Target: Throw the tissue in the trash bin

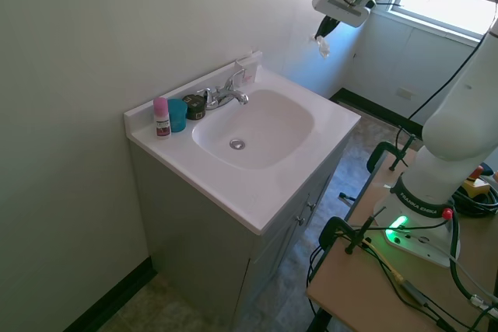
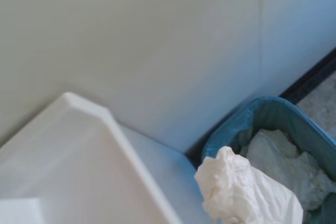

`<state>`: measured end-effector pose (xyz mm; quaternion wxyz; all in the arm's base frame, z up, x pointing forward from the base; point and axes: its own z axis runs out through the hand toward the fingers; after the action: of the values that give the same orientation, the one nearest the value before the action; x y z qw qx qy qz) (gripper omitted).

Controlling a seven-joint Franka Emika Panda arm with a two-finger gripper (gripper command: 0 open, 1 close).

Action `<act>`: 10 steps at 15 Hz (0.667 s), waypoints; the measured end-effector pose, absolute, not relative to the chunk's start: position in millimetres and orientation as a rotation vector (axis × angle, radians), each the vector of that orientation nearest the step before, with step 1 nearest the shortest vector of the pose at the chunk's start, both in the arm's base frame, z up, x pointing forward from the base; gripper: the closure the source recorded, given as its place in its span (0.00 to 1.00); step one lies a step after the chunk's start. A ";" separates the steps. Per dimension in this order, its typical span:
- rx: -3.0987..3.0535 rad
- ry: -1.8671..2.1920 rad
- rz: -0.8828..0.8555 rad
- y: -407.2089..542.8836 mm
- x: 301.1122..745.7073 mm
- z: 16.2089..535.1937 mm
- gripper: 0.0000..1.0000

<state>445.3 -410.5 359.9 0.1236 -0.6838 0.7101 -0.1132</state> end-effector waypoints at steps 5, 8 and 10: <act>-2.035 2.146 -0.185 -441.0 480.3 272.9 0.00; -2.042 2.140 -0.135 -444.8 487.6 263.4 0.00; -2.044 2.134 -0.128 -444.5 489.7 264.4 0.00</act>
<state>489.7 -444.5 264.4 0.0920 -0.6882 0.7184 -0.0431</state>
